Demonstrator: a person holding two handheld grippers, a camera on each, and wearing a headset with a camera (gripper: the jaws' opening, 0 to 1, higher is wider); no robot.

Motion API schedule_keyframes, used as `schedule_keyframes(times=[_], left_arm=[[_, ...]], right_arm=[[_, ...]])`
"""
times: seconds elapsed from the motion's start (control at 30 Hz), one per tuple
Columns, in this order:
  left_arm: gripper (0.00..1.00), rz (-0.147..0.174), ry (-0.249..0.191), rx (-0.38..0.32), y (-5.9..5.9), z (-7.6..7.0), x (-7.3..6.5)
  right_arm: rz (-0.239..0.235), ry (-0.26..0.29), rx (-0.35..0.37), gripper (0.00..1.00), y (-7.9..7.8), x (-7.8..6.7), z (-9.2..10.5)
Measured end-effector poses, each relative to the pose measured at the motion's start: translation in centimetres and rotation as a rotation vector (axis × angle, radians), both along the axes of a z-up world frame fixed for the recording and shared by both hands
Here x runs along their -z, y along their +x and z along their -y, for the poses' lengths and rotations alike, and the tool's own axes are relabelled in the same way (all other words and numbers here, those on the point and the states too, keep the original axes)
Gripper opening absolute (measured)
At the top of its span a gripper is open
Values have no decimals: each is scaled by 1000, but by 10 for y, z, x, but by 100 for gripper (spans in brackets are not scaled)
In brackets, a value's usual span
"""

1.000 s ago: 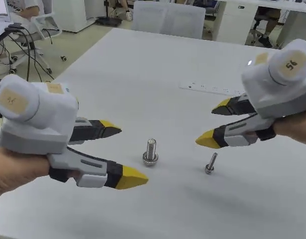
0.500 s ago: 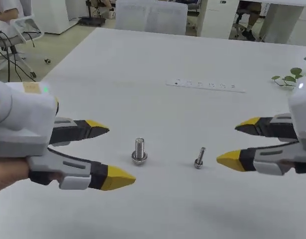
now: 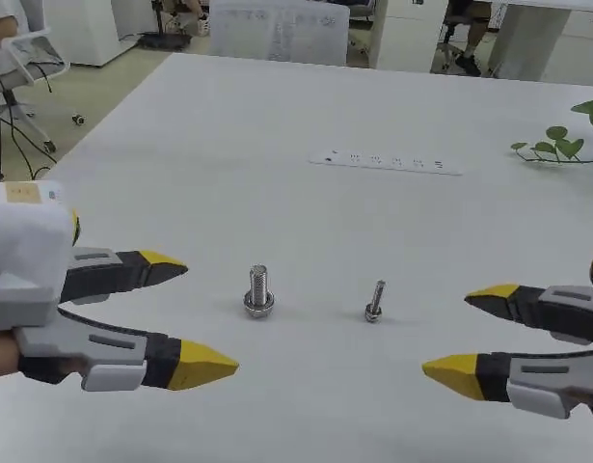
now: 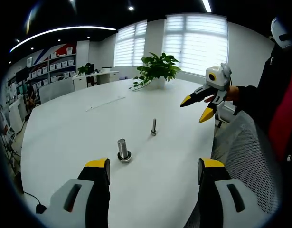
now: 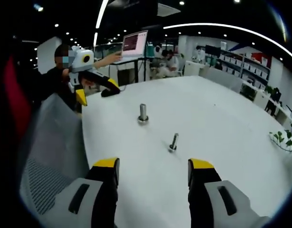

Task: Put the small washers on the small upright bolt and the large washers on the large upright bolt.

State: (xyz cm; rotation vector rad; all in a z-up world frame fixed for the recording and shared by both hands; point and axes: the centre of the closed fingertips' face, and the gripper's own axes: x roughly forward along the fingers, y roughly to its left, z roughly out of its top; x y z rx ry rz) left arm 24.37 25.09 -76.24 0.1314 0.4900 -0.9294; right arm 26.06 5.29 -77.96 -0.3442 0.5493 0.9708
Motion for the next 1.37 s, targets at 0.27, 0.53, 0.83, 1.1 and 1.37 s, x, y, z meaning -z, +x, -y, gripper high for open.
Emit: schedule_keyframes(times=[0.27, 0.53, 0.83, 1.1, 1.37], left_arm=[[76, -23, -3, -21, -6, -5, 9], [76, -30, -8, 1, -7, -4, 9], [76, -79, -21, 22, -9, -5, 17], [76, -111, -18, 54, -17, -3, 20], [76, -127, -24, 73, -23, -6, 16]], right_arm=[[-13, -1, 0, 61, -6, 6, 0], [-18, -5, 31, 61, -8, 5, 4], [-51, -31, 47, 62, -24, 11, -3], [-76, -25, 72, 62, -37, 11, -8], [-94, -34, 104, 62, -47, 11, -11]])
